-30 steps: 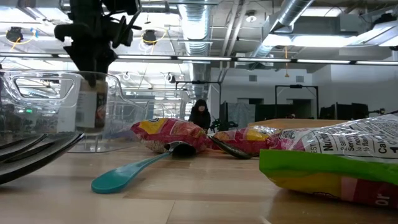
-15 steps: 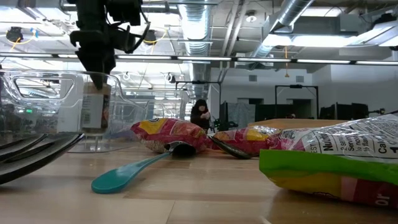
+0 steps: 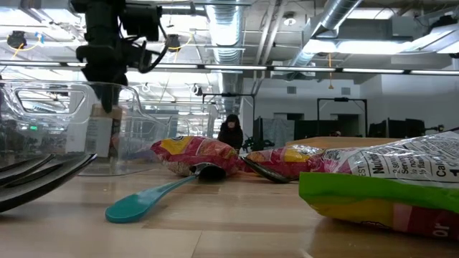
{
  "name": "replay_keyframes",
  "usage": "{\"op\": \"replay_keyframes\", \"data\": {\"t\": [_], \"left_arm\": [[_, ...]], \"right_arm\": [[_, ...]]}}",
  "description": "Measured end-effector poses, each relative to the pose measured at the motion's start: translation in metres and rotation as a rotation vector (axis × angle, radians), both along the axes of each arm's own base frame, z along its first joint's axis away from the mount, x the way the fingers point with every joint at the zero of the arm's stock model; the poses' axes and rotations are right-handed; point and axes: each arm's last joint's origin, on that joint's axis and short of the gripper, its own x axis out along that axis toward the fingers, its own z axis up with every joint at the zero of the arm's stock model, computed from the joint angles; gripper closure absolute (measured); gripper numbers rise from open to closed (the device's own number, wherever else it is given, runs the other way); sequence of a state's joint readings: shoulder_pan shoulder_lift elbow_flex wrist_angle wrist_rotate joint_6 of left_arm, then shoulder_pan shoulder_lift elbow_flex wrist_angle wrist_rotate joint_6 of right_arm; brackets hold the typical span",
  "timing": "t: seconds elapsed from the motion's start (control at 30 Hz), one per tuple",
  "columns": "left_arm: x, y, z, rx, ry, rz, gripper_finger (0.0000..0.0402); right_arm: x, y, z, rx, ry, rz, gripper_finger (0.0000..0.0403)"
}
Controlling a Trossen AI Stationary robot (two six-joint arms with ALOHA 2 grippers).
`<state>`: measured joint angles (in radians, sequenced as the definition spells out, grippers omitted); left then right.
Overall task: Pick & Place Food Item
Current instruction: Put the golden seasoning bottle into the transparent bin
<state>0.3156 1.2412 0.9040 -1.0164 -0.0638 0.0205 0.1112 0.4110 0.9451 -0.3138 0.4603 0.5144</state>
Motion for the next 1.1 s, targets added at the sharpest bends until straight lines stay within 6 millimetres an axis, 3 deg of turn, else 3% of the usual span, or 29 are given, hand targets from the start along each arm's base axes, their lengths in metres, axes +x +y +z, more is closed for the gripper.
{"op": "replay_keyframes", "data": {"t": [0.5,0.7,1.1], "left_arm": [[-0.004,0.0,-0.001,0.048,-0.025,0.013,0.013],[-0.006,0.0,-0.003,0.056,-0.009,0.023,0.0094],[-0.024,-0.005,0.021,0.123,-0.139,0.059,0.0058]], "right_arm": [[0.0,0.0,0.0,0.003,0.0,-0.009,0.0223],[0.0,0.0,0.0,0.003,0.0,-0.009,0.0223],[0.0,0.0,-0.001,0.003,0.007,-0.012,0.0223]]}}
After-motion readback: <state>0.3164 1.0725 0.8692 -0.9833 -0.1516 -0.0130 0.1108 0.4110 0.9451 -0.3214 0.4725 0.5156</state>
